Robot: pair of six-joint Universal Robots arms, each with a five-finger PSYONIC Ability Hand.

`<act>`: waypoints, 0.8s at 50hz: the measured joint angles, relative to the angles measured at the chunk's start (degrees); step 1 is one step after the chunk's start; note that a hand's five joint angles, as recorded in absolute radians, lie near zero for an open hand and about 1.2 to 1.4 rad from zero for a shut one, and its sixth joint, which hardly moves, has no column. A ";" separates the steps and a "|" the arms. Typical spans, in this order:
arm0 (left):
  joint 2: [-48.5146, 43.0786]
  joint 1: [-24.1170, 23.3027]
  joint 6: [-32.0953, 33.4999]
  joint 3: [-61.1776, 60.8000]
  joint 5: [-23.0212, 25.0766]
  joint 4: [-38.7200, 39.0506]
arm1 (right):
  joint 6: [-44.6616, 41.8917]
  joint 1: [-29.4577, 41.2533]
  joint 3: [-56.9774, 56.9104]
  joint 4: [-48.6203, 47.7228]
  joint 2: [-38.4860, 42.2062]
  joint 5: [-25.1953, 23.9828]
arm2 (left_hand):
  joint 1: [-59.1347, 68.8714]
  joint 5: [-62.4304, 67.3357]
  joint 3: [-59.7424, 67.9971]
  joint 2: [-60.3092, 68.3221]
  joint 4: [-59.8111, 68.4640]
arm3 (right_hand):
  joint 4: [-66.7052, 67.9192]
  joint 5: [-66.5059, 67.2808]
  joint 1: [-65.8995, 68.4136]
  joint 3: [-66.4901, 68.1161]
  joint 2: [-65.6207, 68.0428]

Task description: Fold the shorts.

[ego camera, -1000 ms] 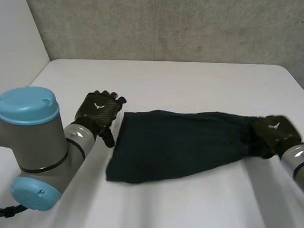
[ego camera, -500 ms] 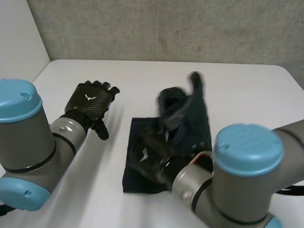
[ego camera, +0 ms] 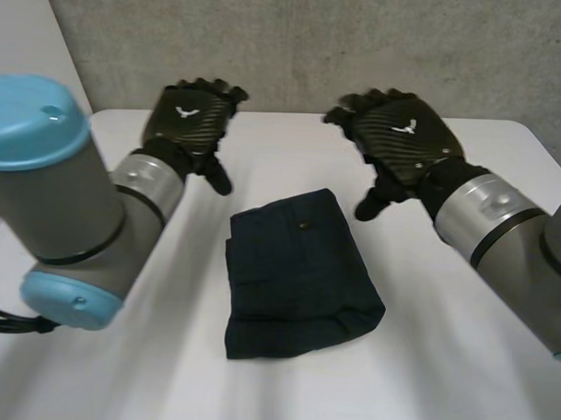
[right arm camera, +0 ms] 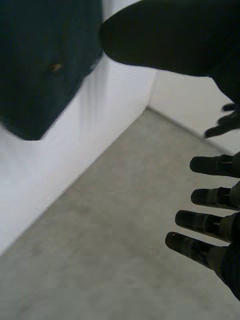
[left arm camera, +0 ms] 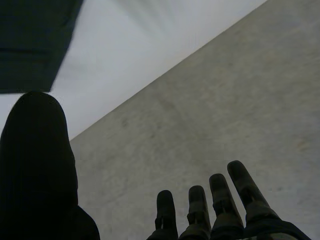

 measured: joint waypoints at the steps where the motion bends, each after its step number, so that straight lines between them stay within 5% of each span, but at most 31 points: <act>1: -0.90 -0.73 -0.45 0.84 0.00 -0.15 | 0.34 -0.45 -0.42 0.90 0.46 0.62 | 0.00 0.00 0.00 0.00 0.00 | 0.00 0.00 0.00 0.00 0.00; 9: -11.81 -7.07 -2.56 7.60 -2.14 -5.15 | 0.15 -1.30 -7.91 9.69 11.89 3.47 | 0.01 0.00 0.00 0.00 0.00 | 0.00 0.00 0.00 0.00 0.00; 24: -23.18 -7.59 -2.08 10.54 -9.30 -17.75 | -1.04 -0.82 -20.78 19.52 31.50 3.41 | 0.01 0.00 0.00 0.00 0.00 | 0.00 0.00 -0.22 0.00 0.00; 35: -21.59 -7.74 -2.08 10.68 -8.60 -20.53 | -3.92 -0.80 -21.31 21.76 30.57 3.39 | 0.01 0.00 0.00 0.00 0.00 | 0.00 0.00 -1.78 0.00 -0.59; 40: -12.73 -7.77 -2.13 11.78 -8.38 -20.36 | -2.84 -0.84 -20.52 19.98 24.77 3.59 | 0.00 0.00 0.00 0.00 0.00 | 0.00 0.00 -1.78 0.00 -0.59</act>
